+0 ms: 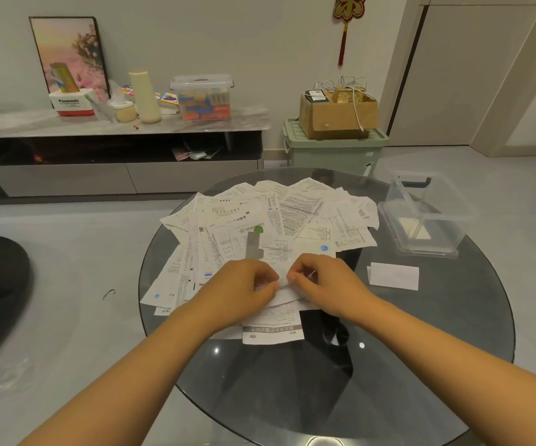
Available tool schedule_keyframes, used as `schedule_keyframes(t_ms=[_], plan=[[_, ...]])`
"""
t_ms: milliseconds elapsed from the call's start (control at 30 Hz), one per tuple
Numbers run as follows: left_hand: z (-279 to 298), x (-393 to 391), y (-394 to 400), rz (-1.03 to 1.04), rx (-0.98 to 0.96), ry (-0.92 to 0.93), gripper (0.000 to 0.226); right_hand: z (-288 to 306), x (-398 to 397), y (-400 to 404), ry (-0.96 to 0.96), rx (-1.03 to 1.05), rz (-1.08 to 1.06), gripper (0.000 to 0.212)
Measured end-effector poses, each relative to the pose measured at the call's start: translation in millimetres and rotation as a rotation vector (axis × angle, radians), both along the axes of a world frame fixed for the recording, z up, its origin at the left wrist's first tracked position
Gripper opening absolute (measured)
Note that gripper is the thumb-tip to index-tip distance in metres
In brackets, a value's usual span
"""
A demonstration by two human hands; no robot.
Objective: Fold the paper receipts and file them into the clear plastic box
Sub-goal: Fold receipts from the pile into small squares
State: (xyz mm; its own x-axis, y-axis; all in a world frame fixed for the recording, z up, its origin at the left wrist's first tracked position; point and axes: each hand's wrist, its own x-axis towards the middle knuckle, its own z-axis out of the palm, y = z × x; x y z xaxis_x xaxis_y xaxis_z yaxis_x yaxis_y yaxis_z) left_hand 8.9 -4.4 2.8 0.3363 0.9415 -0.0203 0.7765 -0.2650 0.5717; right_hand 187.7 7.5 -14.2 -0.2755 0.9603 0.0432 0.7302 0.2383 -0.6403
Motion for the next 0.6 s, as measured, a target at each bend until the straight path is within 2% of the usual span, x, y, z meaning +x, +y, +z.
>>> schedule_keyframes(t_ms=[100, 167, 267, 400, 500, 600], plan=[[-2.4, 2.4, 1.9, 0.052, 0.081, 0.03, 0.016, -1.9, -4.7, 2.7, 0.057, 0.041, -0.044, 0.008], [-4.2, 4.7, 2.8, 0.077, 0.119, 0.054, 0.028, -3.9, -8.3, 4.5, 0.067, 0.046, -0.052, 0.01], [-8.1, 6.6, 5.1, 0.076, 0.142, 0.089, 0.047, -6.8, -11.2, 7.3, 0.041, 0.062, -0.046, 0.026], [-15.7, 5.4, 9.0, 0.078, 0.191, 0.157, 0.06, -8.6, -11.5, 8.3, -0.055, 0.124, -0.035, 0.041], [-16.9, 4.7, 10.6, 0.082, 0.271, 0.182, 0.053, -8.4, -12.0, 7.6, -0.114, 0.156, -0.035, 0.037], [-13.2, 6.9, 10.9, 0.048, 0.31, 0.223, 0.025, -5.3, -13.4, 8.6, -0.183, 0.194, 0.035, 0.02]])
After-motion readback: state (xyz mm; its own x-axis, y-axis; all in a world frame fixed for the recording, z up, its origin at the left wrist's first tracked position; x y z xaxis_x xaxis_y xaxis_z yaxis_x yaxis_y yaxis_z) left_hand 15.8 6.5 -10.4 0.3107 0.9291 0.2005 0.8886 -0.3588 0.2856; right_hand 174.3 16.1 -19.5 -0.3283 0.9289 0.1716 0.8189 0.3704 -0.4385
